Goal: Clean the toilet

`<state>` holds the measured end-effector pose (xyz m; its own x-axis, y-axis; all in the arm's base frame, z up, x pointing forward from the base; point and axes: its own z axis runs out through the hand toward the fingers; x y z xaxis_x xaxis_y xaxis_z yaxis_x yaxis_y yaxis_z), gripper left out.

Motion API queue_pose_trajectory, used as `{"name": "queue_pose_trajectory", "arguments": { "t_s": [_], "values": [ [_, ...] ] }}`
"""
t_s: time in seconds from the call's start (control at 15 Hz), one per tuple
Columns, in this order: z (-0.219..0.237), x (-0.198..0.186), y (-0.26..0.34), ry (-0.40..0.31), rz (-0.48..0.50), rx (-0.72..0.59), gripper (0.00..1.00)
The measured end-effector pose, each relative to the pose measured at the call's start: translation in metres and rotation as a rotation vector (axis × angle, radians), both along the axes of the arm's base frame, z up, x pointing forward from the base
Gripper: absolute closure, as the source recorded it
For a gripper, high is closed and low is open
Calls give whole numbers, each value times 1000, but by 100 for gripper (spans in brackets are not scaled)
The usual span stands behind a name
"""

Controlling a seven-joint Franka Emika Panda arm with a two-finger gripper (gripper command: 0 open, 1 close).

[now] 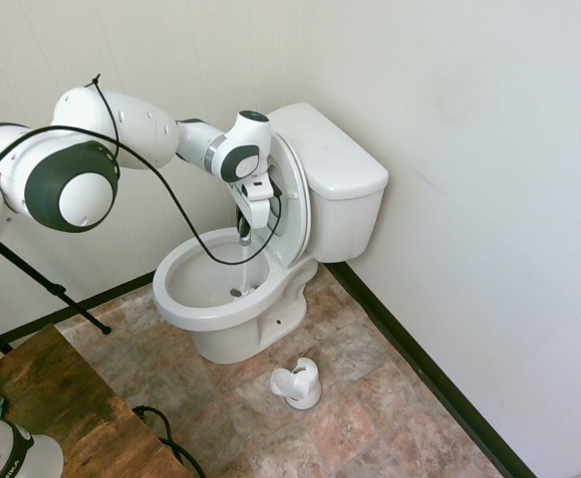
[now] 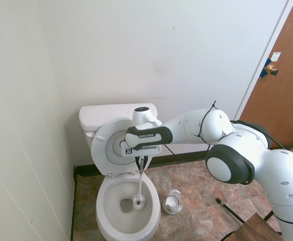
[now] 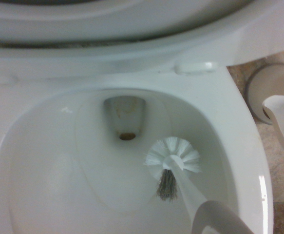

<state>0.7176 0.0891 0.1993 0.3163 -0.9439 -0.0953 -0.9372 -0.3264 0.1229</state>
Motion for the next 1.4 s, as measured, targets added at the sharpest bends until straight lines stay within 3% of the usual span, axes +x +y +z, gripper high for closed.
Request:
{"name": "queue_pose_trajectory", "arguments": {
  "t_s": [0.47, 0.87, 1.07, 1.4],
  "values": [
    [16, 31, 57, -72, 23, 7, 100],
    [30, 40, 72, -110, 35, -10, 100],
    [70, 27, 90, -128, 73, -44, 100],
    [187, -18, 90, -141, 100, -59, 100]
  ]
}}
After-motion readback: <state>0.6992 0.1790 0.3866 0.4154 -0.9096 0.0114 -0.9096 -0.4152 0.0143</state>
